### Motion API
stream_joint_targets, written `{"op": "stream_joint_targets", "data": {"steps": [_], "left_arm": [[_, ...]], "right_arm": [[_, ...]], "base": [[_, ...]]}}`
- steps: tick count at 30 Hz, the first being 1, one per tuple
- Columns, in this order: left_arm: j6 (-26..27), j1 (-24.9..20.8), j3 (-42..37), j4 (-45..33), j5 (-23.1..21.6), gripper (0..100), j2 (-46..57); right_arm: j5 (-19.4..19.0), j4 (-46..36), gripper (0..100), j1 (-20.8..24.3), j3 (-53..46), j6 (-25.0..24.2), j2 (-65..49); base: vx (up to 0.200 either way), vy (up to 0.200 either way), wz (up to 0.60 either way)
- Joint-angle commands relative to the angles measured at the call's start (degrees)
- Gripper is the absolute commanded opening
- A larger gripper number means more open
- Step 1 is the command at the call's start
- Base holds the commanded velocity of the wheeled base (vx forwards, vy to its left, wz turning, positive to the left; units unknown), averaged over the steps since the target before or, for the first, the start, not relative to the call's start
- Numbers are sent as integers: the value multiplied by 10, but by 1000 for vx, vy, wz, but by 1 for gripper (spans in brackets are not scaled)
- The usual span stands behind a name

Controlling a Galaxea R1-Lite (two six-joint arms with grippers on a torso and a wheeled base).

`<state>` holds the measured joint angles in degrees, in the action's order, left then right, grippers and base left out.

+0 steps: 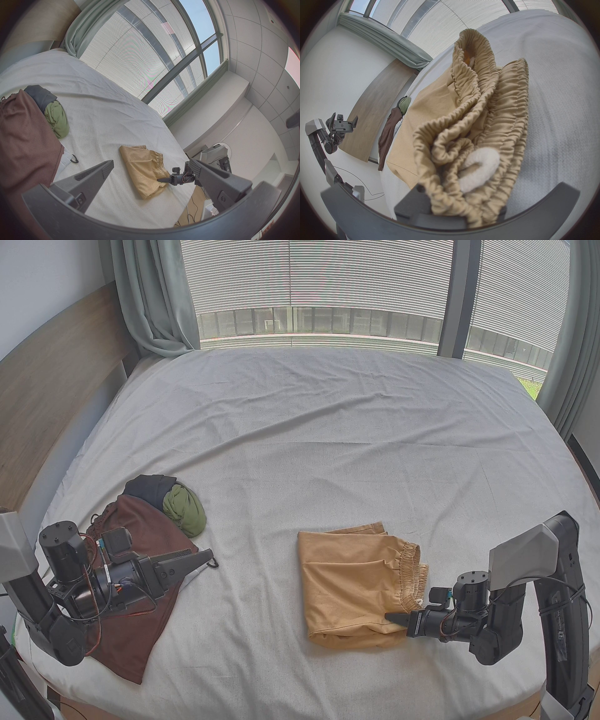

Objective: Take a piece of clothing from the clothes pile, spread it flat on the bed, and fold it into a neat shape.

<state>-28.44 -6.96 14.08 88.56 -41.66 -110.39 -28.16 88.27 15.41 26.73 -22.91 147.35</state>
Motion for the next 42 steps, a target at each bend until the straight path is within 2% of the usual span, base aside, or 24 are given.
{"op": "stream_joint_targets", "data": {"steps": [1, 5, 11, 17, 27, 32, 38, 42], "left_arm": [[0, -1, -2, 0, 0, 100, -1], [0, 0, 0, 0, 0, 100, 0], [1, -1, -2, 0, 0, 100, 3], [1, -16, -8, 0, 1, 100, 5], [25, -21, -12, 0, 2, 100, 3], [57, -18, -46, 0, -1, 100, 34], [59, -11, -41, 0, -1, 100, 42], [68, -2, -54, 0, -2, 100, 47]], "right_arm": [[-1, 3, 0, 1, 1, 1, -1], [-1, 6, 0, 1, 4, 1, -7], [-1, 7, 0, 10, 2, -1, -74], [-1, 5, 0, 27, 0, -35, -132], [-6, 3, 0, 39, -12, -50, -200], [-23, 2, 0, 52, -10, -72, -233], [-26, 2, 0, 53, 1, -73, -239], [-44, 2, 0, 51, 4, -73, -241]], "base": [[0, 0, 0], [0, 0, 0], [0, 0, 0], [0, 0, 0], [0, 0, 0], [0, 0, 0], [0, 0, 0], [0, 0, 0]]}}
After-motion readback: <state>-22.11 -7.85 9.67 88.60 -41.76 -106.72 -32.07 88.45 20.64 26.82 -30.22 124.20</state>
